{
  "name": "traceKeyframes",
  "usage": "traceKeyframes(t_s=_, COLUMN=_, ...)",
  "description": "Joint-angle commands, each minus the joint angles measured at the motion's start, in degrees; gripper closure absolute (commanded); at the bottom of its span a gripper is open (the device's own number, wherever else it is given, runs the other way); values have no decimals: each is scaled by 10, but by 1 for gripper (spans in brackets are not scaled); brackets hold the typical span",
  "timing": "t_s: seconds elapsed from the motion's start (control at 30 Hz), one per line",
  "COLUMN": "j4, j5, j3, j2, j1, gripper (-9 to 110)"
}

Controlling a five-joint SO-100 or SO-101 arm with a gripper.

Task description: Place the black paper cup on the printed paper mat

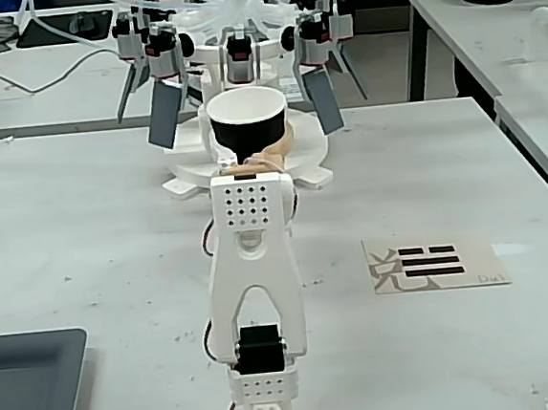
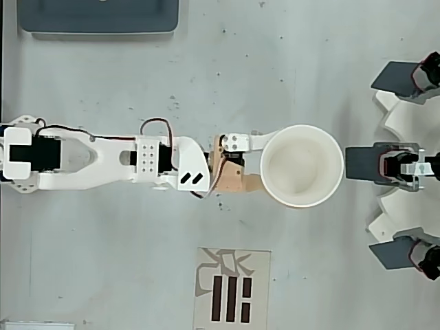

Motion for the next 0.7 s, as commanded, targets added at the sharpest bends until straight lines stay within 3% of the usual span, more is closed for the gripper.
traceKeyframes(t_s=0.0, j4=-86, j5=-52, j3=100, j2=48, j1=0, gripper=93)
traceKeyframes(t_s=0.67, j4=-101, j5=-26, j3=156, j2=102, j1=-1, gripper=92)
